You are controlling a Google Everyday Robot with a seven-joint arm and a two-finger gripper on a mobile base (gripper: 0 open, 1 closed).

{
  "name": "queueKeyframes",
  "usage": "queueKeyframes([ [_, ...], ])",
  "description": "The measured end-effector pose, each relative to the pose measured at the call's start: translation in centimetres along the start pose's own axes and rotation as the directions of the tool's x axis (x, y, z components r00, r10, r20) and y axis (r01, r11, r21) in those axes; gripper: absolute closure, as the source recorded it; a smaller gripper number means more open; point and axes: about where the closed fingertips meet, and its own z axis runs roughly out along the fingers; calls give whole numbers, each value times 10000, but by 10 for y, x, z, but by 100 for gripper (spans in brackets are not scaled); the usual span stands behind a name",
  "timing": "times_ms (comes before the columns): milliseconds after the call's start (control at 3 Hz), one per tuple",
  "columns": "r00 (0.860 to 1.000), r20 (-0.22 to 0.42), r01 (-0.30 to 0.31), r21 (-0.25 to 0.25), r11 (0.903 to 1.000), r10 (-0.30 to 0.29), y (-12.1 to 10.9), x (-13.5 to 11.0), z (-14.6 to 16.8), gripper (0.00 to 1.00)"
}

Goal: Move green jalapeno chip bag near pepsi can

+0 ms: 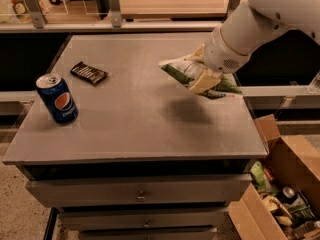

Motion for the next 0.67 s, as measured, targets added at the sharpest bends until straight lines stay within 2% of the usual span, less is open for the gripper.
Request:
queueKeyframes([
  [333, 9932, 1083, 444, -124, 9989, -428, -9, -43, -9, 100],
  [667, 9819, 1641, 1038, -507, 9933, -942, -1, -83, -3, 100],
])
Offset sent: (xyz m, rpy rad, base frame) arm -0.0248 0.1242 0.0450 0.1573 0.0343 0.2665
